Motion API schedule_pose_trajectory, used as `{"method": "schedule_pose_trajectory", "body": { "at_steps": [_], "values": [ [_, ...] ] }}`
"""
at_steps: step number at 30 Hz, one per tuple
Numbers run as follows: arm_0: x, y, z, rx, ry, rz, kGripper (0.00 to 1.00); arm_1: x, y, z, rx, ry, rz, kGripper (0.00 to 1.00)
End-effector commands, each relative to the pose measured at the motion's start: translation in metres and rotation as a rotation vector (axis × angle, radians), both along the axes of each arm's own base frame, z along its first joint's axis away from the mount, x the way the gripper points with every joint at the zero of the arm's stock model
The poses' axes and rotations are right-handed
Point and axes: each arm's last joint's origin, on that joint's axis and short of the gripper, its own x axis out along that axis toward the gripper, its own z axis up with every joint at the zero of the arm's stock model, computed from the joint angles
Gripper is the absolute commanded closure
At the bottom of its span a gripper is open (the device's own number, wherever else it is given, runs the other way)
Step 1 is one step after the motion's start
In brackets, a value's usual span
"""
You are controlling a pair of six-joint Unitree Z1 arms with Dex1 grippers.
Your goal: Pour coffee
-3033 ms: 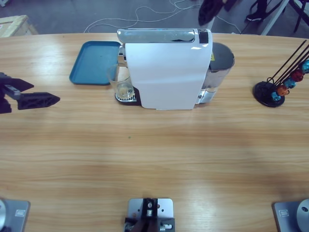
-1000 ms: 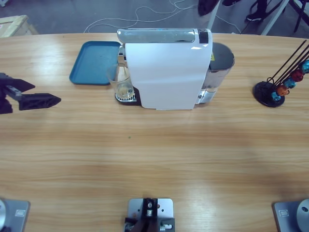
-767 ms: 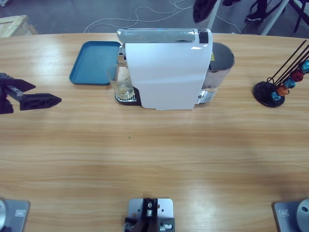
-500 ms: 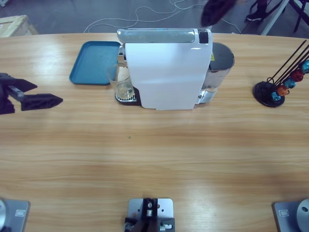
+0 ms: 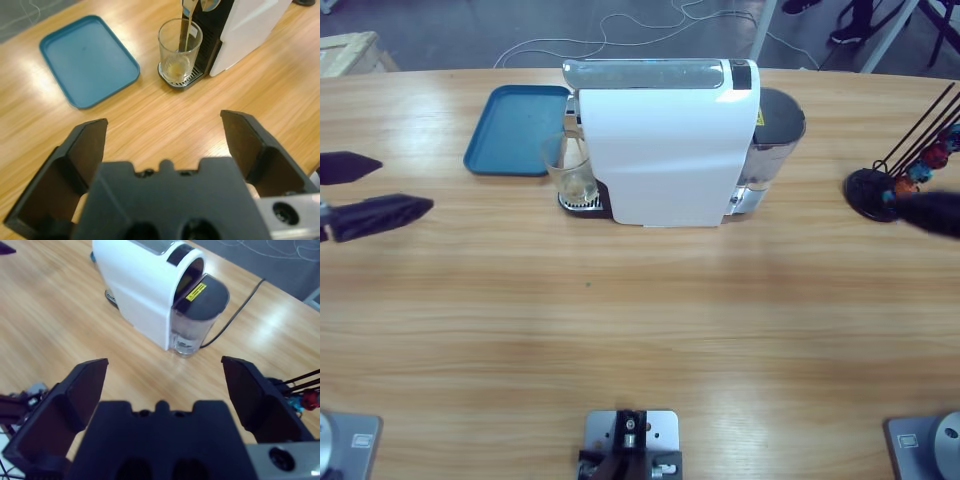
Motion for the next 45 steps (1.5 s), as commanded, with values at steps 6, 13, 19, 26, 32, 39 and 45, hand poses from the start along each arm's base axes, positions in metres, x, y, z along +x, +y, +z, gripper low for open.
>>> {"method": "schedule_pose_trajectory", "body": {
  "at_steps": [6,13,19,26,32,39,45],
  "values": [
    [-0.016,0.005,-0.021,-0.041,0.03,-0.092,0.069,-0.016,-0.013,-0.037,-0.008,-0.029,0.031,0.0],
    [-0.01,0.0,-0.026,-0.029,0.068,-0.101,0.11,-0.015,-0.013,-0.039,-0.035,-0.043,0.039,0.0],
    [-0.009,0.0,-0.027,-0.021,0.064,-0.089,0.032,-0.009,-0.007,-0.046,-0.058,-0.024,0.049,0.0],
    [-0.011,0.002,-0.029,-0.018,0.063,-0.089,0.032,-0.005,-0.004,-0.057,-0.056,-0.021,0.05,0.0],
    [-0.019,0.008,-0.03,-0.026,0.04,-0.078,0.036,-0.005,-0.004,-0.059,-0.057,-0.02,0.05,0.0],
    [-0.018,0.007,-0.032,-0.028,0.046,-0.083,0.032,-0.006,-0.004,-0.061,-0.059,-0.017,0.051,0.0],
    [-0.017,0.007,-0.033,-0.025,0.049,-0.082,0.027,-0.003,-0.002,-0.063,-0.068,-0.006,0.051,0.0]
  ]
}}
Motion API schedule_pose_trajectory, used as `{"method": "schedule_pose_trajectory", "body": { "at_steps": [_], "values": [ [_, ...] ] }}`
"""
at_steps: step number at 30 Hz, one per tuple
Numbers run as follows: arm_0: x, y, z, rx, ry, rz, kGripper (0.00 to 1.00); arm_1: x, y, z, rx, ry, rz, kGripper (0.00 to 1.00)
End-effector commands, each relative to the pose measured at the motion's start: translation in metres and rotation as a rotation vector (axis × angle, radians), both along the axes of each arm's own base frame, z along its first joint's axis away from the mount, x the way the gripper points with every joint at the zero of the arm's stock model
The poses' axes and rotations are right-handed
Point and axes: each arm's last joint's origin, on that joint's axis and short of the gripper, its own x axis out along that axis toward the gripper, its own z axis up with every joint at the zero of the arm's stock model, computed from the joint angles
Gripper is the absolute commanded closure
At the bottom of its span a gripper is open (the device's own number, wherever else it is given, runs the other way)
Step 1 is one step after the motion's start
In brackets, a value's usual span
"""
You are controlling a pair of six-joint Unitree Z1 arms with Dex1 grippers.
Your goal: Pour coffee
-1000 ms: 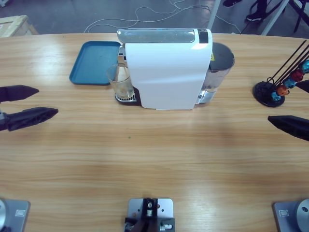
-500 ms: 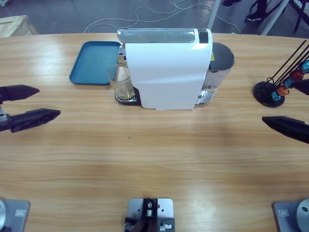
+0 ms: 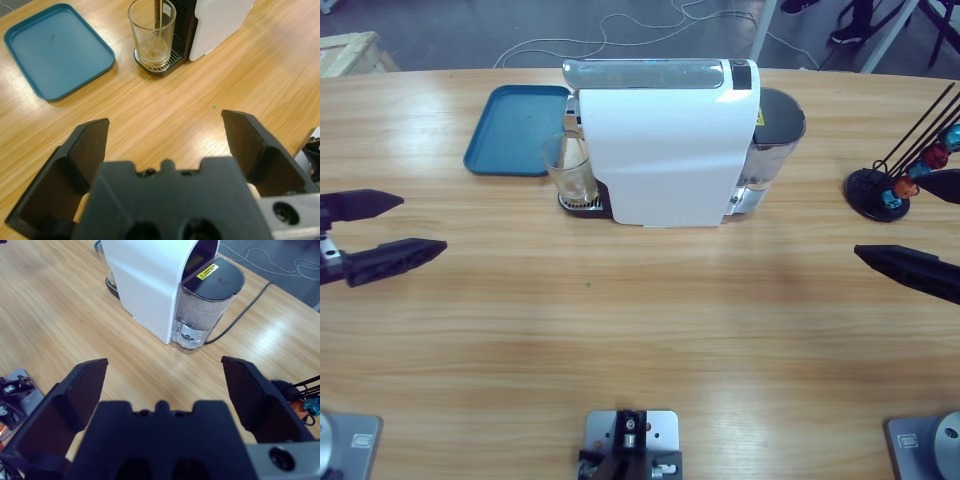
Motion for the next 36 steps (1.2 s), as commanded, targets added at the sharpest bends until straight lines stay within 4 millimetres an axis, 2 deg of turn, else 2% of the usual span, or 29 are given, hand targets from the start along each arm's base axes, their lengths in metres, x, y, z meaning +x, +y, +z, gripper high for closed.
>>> {"method": "schedule_pose_trajectory", "body": {
  "at_steps": [1,12,36],
  "values": [
    [-0.004,0.003,-0.009,0.005,0.011,0.001,0.027,0.005,0.005,-0.016,-0.051,0.046,0.015,0.0],
    [-0.006,0.004,-0.009,0.002,0.011,0.001,0.032,0.004,0.004,-0.027,-0.024,0.015,0.016,0.0],
    [-0.002,0.0,-0.01,0.008,0.023,-0.003,0.023,0.004,0.004,-0.03,-0.015,0.007,0.017,0.0]
  ]
}}
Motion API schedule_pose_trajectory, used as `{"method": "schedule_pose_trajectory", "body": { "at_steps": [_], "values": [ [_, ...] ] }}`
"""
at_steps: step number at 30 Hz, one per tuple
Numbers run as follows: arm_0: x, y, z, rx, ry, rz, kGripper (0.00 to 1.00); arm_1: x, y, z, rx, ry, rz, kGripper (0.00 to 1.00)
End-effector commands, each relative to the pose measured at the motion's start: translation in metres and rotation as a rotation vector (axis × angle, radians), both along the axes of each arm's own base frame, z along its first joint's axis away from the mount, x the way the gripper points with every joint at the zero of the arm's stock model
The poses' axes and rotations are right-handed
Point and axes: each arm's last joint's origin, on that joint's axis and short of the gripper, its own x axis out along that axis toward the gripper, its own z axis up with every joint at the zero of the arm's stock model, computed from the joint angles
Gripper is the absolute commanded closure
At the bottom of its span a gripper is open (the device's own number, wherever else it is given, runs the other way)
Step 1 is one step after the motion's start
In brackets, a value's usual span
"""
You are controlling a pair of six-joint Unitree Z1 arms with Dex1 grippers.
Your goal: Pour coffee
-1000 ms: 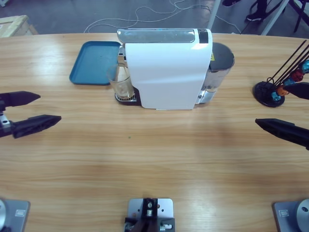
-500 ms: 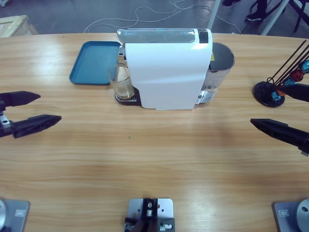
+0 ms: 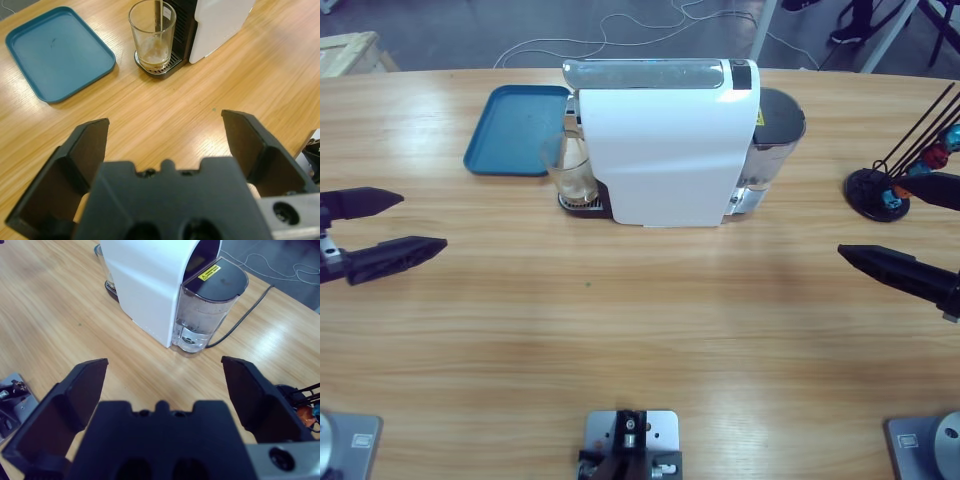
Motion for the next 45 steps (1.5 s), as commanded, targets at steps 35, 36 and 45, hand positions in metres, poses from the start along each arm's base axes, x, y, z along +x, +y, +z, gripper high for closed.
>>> {"method": "schedule_pose_trajectory", "body": {
  "at_steps": [35,36,45],
  "values": [
    [0.161,-0.13,-0.067,0.072,-0.051,-0.12,0.032,-0.001,-0.001,-0.013,-0.015,-0.012,0.011,0.0],
    [0.162,-0.133,-0.069,0.07,-0.049,-0.124,0.032,-0.001,-0.001,-0.014,-0.016,-0.012,0.011,0.0],
    [0.16,-0.139,-0.078,0.074,-0.022,-0.134,0.032,0.0,0.0,-0.014,-0.019,-0.013,0.014,0.0]
  ]
}}
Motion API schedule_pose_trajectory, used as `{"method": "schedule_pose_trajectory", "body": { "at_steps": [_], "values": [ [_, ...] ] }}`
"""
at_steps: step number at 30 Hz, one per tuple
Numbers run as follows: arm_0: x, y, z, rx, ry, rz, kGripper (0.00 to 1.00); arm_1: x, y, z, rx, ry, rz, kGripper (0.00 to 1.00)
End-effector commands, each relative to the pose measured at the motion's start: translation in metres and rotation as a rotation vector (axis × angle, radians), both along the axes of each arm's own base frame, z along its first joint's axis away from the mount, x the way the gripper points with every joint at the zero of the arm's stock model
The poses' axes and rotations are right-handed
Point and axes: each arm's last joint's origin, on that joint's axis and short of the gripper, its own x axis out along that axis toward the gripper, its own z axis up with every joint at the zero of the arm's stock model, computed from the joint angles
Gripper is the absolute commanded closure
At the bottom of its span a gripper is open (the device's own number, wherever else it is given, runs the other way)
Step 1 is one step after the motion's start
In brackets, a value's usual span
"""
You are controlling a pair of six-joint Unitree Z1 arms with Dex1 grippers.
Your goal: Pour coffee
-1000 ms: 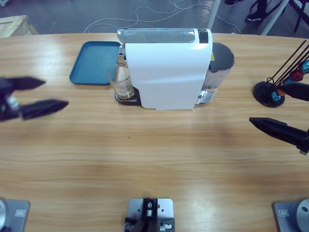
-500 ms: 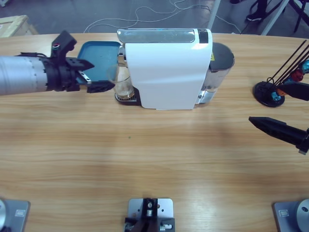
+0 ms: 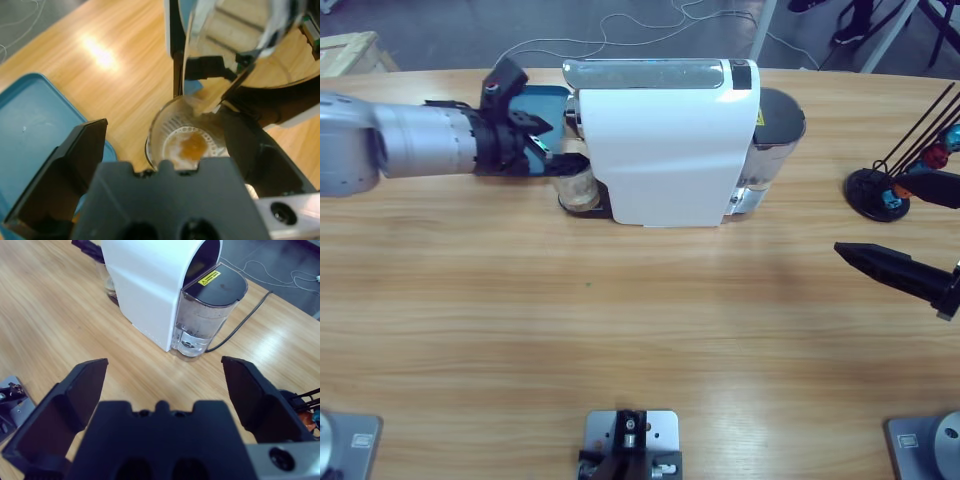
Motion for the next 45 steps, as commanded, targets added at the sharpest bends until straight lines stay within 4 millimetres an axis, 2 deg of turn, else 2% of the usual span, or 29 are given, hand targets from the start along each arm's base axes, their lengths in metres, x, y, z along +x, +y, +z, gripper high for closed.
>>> {"method": "schedule_pose_trajectory", "body": {
  "at_steps": [1,9,14,17,21,25,29,40,45],
  "values": [
    [-0.003,-0.007,-0.015,0.017,0.035,-0.024,0.032,0.0,0.0,-0.009,-0.028,0.013,0.009,0.0],
    [-0.002,0.001,0.01,0.003,-0.051,0.04,0.036,0.0,0.001,-0.01,-0.032,0.019,0.016,0.0],
    [-0.004,0.018,0.033,-0.024,-0.091,0.082,0.036,0.0,0.001,-0.011,-0.033,0.023,0.019,0.0],
    [-0.016,0.028,0.045,-0.017,-0.083,0.087,0.036,0.001,0.001,-0.011,-0.033,0.023,0.019,0.0],
    [-0.043,0.048,0.058,-0.007,-0.067,0.083,0.036,0.001,0.001,-0.011,-0.033,0.023,0.019,0.0],
    [-0.074,0.065,0.047,-0.001,-0.021,0.06,0.039,0.001,0.001,-0.01,-0.032,0.023,0.021,0.0],
    [-0.088,0.062,0.034,0.003,0.036,-0.006,0.036,0.001,0.001,-0.01,-0.032,0.023,0.021,0.0],
    [-0.054,0.027,-0.002,-0.011,0.082,-0.088,0.041,0.001,0.001,-0.011,-0.033,0.023,0.021,0.0],
    [-0.045,0.019,-0.008,-0.017,0.086,-0.095,0.041,0.001,0.002,-0.011,-0.035,0.023,0.019,0.0]
  ]
}}
